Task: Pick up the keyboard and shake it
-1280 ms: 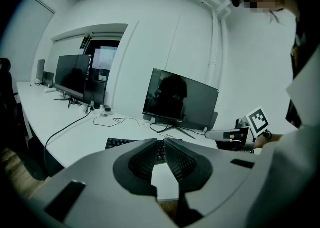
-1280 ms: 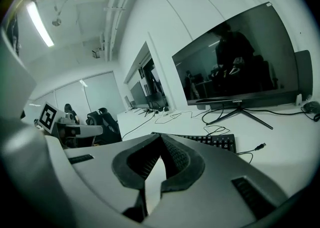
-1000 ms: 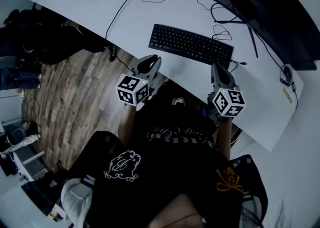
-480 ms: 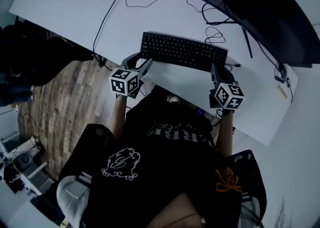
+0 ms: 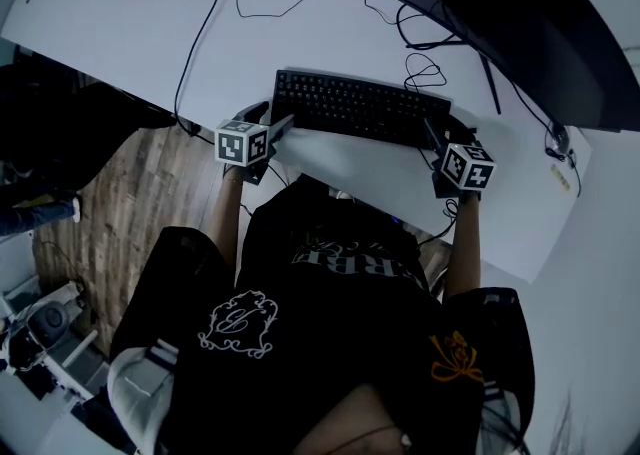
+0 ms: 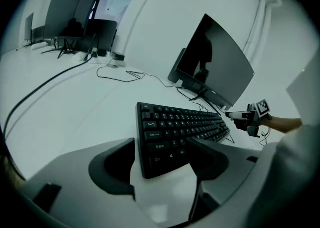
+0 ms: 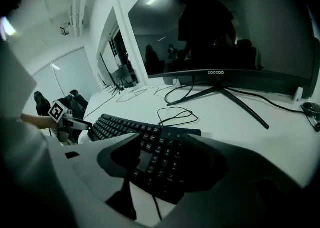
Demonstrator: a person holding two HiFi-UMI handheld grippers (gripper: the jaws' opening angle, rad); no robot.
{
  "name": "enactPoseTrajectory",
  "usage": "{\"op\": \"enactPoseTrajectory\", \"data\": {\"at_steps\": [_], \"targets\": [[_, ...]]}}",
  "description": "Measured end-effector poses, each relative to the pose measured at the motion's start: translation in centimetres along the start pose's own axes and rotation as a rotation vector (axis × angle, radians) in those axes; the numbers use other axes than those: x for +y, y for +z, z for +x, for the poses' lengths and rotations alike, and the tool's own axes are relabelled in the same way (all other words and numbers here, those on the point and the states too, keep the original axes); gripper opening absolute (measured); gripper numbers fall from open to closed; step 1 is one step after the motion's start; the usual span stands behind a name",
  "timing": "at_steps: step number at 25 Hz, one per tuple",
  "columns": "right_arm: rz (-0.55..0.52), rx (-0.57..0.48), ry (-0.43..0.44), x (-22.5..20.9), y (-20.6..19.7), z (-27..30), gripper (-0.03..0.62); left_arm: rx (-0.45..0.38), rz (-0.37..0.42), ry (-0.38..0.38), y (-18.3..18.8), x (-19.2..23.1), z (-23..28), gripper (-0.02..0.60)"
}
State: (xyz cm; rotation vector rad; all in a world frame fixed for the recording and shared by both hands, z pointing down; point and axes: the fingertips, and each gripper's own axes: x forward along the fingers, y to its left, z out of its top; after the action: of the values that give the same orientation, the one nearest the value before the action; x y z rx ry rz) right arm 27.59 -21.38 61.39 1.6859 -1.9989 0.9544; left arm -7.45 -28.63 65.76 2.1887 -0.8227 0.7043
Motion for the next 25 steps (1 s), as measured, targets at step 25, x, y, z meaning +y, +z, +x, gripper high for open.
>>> {"op": "enactPoseTrajectory", "data": {"at_steps": [25], "targets": [[0.243, 0.118, 0.103, -4.6, -0.6, 5.2, 0.36, 0.029, -0.115, -0.075, 0.0, -0.4, 2.0, 0.341]]}}
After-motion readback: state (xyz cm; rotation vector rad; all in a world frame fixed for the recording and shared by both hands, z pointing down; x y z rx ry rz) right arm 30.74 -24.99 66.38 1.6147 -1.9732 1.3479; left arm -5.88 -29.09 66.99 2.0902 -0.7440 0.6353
